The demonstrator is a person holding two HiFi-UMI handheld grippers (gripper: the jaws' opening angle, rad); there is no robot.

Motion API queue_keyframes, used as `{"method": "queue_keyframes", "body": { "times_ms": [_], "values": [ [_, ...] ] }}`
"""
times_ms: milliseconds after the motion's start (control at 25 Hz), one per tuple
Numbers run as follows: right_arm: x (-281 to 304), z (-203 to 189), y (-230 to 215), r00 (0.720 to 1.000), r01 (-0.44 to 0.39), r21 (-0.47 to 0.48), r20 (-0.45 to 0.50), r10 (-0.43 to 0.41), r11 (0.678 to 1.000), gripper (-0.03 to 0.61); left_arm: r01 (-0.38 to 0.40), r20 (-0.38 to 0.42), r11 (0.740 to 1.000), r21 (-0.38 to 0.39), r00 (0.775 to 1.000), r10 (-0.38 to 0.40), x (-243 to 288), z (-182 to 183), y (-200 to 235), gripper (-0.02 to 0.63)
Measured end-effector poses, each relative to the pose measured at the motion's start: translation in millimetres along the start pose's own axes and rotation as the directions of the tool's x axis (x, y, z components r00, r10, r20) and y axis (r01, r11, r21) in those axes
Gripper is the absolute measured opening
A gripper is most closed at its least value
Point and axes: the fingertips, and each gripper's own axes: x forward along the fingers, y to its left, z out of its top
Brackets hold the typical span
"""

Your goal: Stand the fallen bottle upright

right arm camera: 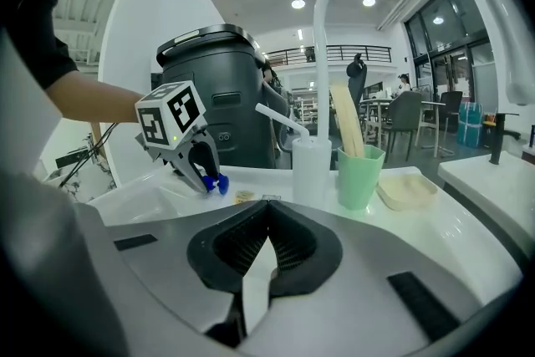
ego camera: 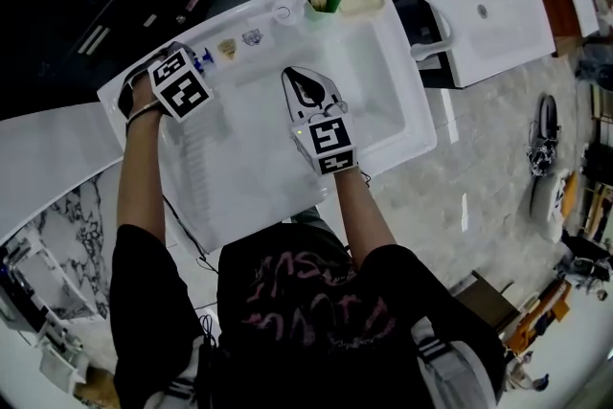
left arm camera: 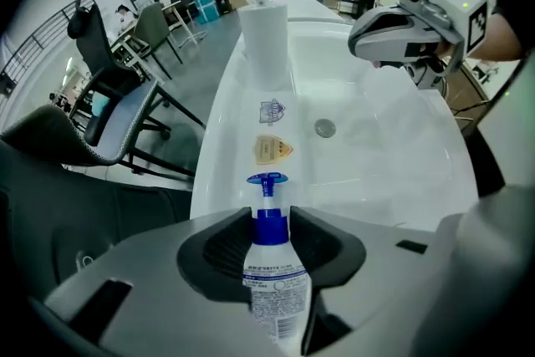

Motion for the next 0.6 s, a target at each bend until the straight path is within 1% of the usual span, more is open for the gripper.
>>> {"method": "queue_keyframes", "body": {
  "times_ms": [160, 360, 440, 600],
  "values": [
    [-1.0, -1.2, -3.9, 1.000, 0.012, 0.001, -0.004, -0.012, 1.000, 0.012, 0.015, 0.008, 0.999, -0.032, 1.000, -0.015, 2.0, 0.6, 1.9, 0.138],
    [-0.7, -2.5, -4.7, 1.000, 0.016, -0.011, -0.003, -0.016, 1.000, 0.013, 0.011, 0.039, 1.000, -0.021, 0.999, -0.010, -1.4, 1.4, 0.8, 0.133],
    [-1.1, -5.7, -2.8, 1.000, 0.010, -0.009, -0.009, -0.010, 1.000, 0.012, -0.002, 0.062, 1.000, -0.019, 0.998, 0.003, -6.6, 3.0, 1.0, 0.132],
    [-4.2, 0.3, 3.3, 1.000, 0.001, 0.007, -0.005, -0.001, 1.000, 0.013, -0.030, 0.140, 0.998, -0.063, 0.989, 0.038, -24.0, 7.2, 5.7, 0.130]
  ]
}}
